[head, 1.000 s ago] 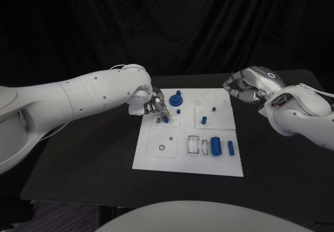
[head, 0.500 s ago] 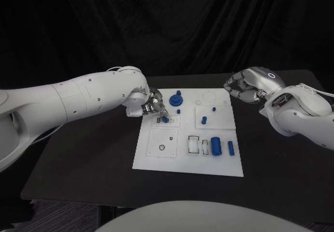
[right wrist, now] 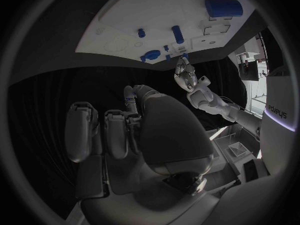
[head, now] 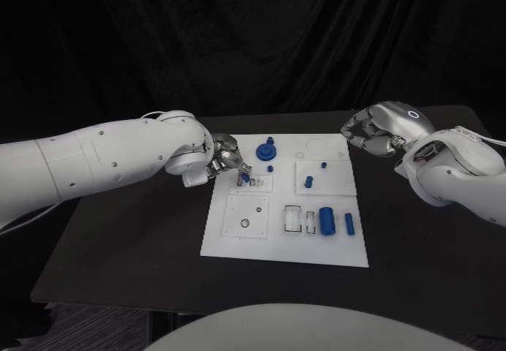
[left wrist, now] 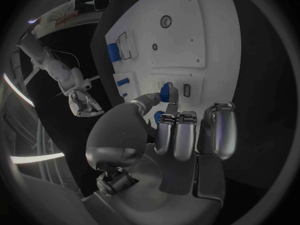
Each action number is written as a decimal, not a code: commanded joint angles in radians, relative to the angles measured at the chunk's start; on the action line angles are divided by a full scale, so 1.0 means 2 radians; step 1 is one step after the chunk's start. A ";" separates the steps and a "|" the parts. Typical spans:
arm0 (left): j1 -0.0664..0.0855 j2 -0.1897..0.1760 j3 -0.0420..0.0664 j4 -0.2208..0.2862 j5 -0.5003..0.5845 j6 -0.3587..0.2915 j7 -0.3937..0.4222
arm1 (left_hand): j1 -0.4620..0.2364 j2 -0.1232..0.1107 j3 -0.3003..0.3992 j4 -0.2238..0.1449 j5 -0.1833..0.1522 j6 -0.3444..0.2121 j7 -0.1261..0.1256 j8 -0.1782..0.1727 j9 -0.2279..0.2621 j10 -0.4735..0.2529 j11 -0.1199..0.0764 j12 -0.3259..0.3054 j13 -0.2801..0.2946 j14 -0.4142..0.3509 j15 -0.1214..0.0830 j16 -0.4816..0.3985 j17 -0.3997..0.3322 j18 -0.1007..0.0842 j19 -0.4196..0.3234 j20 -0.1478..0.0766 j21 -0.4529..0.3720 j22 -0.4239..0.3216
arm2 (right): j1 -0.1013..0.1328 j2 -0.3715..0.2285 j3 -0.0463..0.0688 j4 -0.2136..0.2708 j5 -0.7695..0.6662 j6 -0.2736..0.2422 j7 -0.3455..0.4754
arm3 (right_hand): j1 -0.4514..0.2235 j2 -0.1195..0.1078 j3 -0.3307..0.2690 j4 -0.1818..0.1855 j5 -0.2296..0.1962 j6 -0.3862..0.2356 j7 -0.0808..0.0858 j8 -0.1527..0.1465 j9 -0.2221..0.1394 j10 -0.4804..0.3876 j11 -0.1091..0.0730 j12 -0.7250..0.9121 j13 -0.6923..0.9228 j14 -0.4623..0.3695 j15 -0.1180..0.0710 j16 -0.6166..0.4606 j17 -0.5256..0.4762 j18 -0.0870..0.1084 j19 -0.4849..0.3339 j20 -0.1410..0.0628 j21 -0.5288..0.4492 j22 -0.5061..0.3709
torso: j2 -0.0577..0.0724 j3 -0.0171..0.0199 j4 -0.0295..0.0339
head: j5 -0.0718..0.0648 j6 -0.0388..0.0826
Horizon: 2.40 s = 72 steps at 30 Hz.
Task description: Assemble the parts on the task board
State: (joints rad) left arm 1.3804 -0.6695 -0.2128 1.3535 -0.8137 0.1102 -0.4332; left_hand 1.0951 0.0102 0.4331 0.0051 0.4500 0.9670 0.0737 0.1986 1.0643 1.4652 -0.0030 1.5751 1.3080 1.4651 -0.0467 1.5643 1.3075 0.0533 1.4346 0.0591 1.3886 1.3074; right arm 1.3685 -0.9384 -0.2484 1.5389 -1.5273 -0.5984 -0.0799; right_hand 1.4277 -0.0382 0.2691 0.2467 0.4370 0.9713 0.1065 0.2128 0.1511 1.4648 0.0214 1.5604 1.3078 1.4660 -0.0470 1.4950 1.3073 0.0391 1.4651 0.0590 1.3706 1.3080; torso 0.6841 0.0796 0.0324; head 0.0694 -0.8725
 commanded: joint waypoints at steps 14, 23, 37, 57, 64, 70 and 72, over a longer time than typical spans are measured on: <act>-0.020 -0.042 0.000 0.078 -0.072 -0.241 0.053 | -0.022 -0.006 0.058 -0.023 -0.017 -0.004 -0.008 0.022 0.022 0.053 -0.004 -0.002 0.131 0.053 -0.005 0.003 0.132 0.000 -0.003 -0.001 -0.007 0.095 | -0.002 -0.005 0.000 0.003 -0.003 -0.003 -0.004 | 0.003 -0.001 0.004 -0.001 0.000 0.003 0.002 -0.002 -0.001 0.044 0.004 -0.002 0.122 0.043 0.003 -0.002 0.097 0.005 0.011 0.004 -0.002 0.098 | 0.000 0.0001 0.0020 | -0.006 0.000; -0.044 -0.049 0.000 0.087 -0.094 -0.286 0.055 | -0.028 -0.007 0.059 -0.016 -0.014 -0.003 -0.009 0.025 0.024 0.053 -0.005 -0.002 0.131 0.053 -0.006 0.003 0.132 0.000 -0.001 -0.002 -0.006 0.096 | -0.002 -0.007 0.000 0.007 -0.003 -0.004 -0.007 | 0.004 -0.001 0.004 -0.001 0.000 0.003 0.001 -0.002 -0.001 0.044 0.003 -0.002 0.121 0.043 0.003 -0.002 0.097 0.005 0.011 0.004 -0.002 0.098 | 0.000 0.0003 0.0010 | -0.007 0.000; -0.066 -0.048 0.000 0.089 -0.098 -0.291 0.065 | -0.033 -0.006 0.059 -0.010 -0.015 -0.003 -0.009 0.027 0.025 0.053 -0.006 -0.002 0.131 0.053 -0.007 0.003 0.132 -0.001 0.001 -0.003 -0.005 0.097 | -0.002 -0.008 0.000 0.007 -0.003 -0.005 -0.008 | 0.004 -0.001 0.004 -0.001 0.000 0.003 0.001 -0.002 -0.001 0.044 0.003 -0.002 0.121 0.043 0.003 -0.002 0.097 0.005 0.012 0.004 -0.001 0.098 | 0.000 -0.0001 0.0014 | -0.005 0.000; -0.077 -0.036 0.000 0.078 -0.098 -0.266 0.067 | -0.041 -0.005 0.054 0.002 -0.009 -0.001 -0.010 0.031 0.025 0.053 -0.007 -0.002 0.131 0.053 -0.008 0.003 0.132 0.000 0.001 -0.004 -0.007 0.096 | -0.002 -0.007 0.000 0.005 -0.003 -0.005 -0.008 | 0.003 -0.002 0.004 -0.001 0.000 0.004 0.002 -0.002 0.000 0.044 0.003 -0.002 0.121 0.043 0.003 -0.003 0.096 0.005 0.011 0.004 -0.002 0.098 | 0.001 -0.0002 0.0013 | -0.008 0.000; -0.083 -0.032 0.000 0.073 -0.098 -0.261 0.068 | -0.042 -0.005 0.053 0.005 -0.010 0.000 -0.010 0.031 0.025 0.053 -0.007 -0.002 0.131 0.053 -0.008 0.003 0.132 0.000 0.001 -0.004 -0.007 0.096 | -0.002 -0.007 0.000 0.005 -0.003 -0.004 -0.008 | 0.003 -0.002 0.004 -0.001 0.000 0.004 0.002 -0.002 0.000 0.044 0.003 -0.002 0.121 0.043 0.003 -0.003 0.096 0.005 0.011 0.004 -0.002 0.098 | 0.001 -0.0003 0.0016 | -0.006 0.000; -0.087 -0.029 0.000 0.069 -0.098 -0.260 0.071 | -0.042 -0.005 0.053 0.005 -0.010 0.000 -0.011 0.031 0.025 0.053 -0.007 -0.002 0.131 0.053 -0.008 0.003 0.132 0.000 0.000 -0.004 -0.008 0.096 | -0.002 -0.007 0.000 0.005 -0.003 -0.003 -0.008 | 0.003 -0.002 0.004 -0.001 0.000 0.004 0.002 -0.002 0.000 0.044 0.003 -0.002 0.121 0.043 0.003 -0.003 0.096 0.005 0.011 0.004 -0.002 0.098 | 0.001 -0.0005 0.0020 | -0.007 0.000; -0.088 -0.028 0.000 0.068 -0.098 -0.259 0.072 | -0.042 -0.004 0.053 0.006 -0.011 0.000 -0.011 0.031 0.025 0.053 -0.007 -0.002 0.131 0.053 -0.008 0.003 0.132 0.000 0.000 -0.004 -0.008 0.096 | -0.002 -0.007 0.000 0.005 -0.003 -0.003 -0.009 | 0.003 -0.002 0.004 -0.001 0.000 0.004 0.002 -0.002 0.000 0.044 0.003 -0.002 0.121 0.043 0.003 -0.003 0.096 0.005 0.011 0.004 -0.002 0.098 | 0.001 -0.0006 0.0023 | -0.006 0.000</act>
State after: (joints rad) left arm 1.2067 -0.7288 -0.2133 1.4886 -1.0096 -0.4198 -0.3141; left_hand 1.0097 -0.0100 0.5388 0.0095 0.4268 0.9577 0.0642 0.2574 1.1141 1.4662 -0.0091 1.5751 1.3079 1.4652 -0.0537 1.5643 1.3076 0.0535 1.4332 0.0537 1.3770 1.3074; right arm 1.3673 -0.9519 -0.2485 1.5479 -1.5273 -0.5998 -0.0820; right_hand 1.4277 -0.0382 0.2718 0.2440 0.4370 0.9741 0.1093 0.2128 0.1511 1.4648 0.0214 1.5605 1.3080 1.4660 -0.0471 1.4951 1.3073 0.0391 1.4651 0.0590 1.3706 1.3075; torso 0.6859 0.0788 0.0358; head 0.0565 -0.8725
